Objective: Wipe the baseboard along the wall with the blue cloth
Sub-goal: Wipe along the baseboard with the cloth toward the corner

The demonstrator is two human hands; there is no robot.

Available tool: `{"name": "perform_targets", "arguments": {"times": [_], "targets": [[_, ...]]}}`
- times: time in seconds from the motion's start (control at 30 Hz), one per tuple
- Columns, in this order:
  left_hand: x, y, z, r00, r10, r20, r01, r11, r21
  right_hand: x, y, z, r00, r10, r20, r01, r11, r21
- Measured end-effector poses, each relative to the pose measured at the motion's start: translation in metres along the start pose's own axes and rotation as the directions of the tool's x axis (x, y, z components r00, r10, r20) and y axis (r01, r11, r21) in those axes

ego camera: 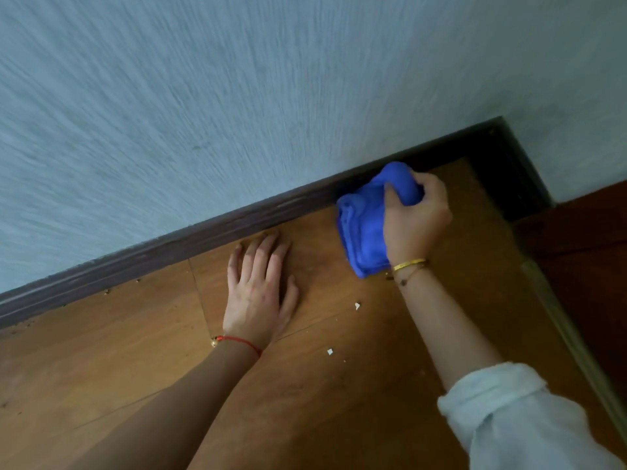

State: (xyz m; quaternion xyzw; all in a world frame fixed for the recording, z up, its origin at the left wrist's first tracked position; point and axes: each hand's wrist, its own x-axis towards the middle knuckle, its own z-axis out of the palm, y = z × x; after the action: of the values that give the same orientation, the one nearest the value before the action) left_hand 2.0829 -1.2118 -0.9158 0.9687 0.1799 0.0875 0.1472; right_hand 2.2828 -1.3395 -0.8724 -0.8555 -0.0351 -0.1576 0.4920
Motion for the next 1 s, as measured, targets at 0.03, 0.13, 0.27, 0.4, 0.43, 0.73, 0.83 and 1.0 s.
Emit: {"name": "perform_targets", "arguments": {"times": [0.03,0.13,0.27,0.4,0.43,0.73,0.83,1.0], "targets": [[0.0,0.001,0.0,1.0,-0.005,0.004,0.005,1.0,-0.001,0.017,0.005,-0.004,0.998,0.044,-0.05,-0.044,0.999,0.0],[0.001,0.002,0.0,1.0,-0.019,0.013,0.019,1.0,-0.007,0.029,0.003,-0.005,0.99,0.093,-0.109,-0.093,0.996,0.004],[0.0,0.001,0.002,1.0,-0.008,0.0,0.008,1.0,0.004,-0.017,-0.011,0.007,0.999,-0.032,0.028,0.032,0.999,0.007],[0.0,0.0,0.001,1.0,0.0,-0.014,0.0,1.0,0.008,-0.003,0.0,-0.003,0.994,-0.06,0.09,0.059,0.998,0.013],[0.0,0.0,0.0,1.0,0.002,-0.016,-0.002,1.0,0.008,0.01,0.007,-0.006,0.998,-0.032,0.057,0.032,0.999,-0.007],[0.001,0.0,0.002,1.0,0.007,-0.022,-0.007,1.0,0.006,0.062,0.034,-0.016,0.983,0.142,-0.118,-0.146,0.989,-0.034],[0.0,0.0,0.002,1.0,0.005,-0.018,-0.005,1.0,0.011,0.02,0.018,-0.002,0.999,0.02,-0.038,-0.022,0.998,-0.052],[-0.001,-0.001,0.001,1.0,0.013,-0.024,-0.013,1.0,0.016,0.029,0.024,-0.014,0.995,-0.062,0.078,0.067,0.996,-0.056]]}}
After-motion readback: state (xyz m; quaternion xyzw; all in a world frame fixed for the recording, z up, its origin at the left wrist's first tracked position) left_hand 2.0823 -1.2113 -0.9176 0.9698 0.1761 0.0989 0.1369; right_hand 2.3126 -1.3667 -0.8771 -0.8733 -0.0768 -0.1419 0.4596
